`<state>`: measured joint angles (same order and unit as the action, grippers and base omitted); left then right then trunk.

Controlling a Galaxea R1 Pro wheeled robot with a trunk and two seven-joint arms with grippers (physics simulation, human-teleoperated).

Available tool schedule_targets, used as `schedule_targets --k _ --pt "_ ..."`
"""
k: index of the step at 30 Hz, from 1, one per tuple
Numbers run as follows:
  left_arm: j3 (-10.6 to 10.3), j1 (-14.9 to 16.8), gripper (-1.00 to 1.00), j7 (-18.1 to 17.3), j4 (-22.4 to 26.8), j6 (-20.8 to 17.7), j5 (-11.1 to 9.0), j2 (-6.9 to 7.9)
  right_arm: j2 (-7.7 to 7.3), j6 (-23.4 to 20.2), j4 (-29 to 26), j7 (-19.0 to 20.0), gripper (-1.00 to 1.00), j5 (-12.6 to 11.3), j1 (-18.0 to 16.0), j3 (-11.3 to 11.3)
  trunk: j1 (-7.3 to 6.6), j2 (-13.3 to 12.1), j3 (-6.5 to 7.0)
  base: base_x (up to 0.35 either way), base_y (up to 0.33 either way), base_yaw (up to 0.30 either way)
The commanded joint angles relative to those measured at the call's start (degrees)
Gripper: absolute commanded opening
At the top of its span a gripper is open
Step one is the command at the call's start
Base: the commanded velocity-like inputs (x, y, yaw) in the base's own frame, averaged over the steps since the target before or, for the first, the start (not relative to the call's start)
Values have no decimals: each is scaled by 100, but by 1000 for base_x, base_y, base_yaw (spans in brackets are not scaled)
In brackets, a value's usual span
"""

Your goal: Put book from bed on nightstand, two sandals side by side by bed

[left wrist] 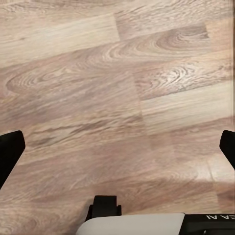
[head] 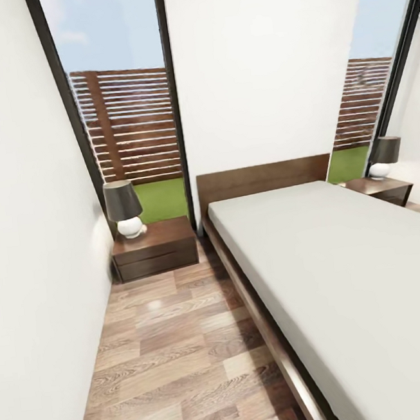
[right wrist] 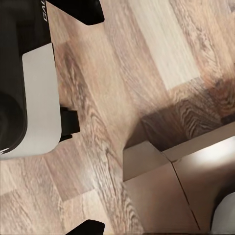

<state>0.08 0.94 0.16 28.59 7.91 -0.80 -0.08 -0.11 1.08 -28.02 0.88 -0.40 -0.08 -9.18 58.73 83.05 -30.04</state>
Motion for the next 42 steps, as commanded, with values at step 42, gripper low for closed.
schedule_targets --k 42 --pt "1 2 100 2 -3 18 -8 -1 2 15 -2 9 100 -3 -1 -7 0 3 -5 0 0 -192"
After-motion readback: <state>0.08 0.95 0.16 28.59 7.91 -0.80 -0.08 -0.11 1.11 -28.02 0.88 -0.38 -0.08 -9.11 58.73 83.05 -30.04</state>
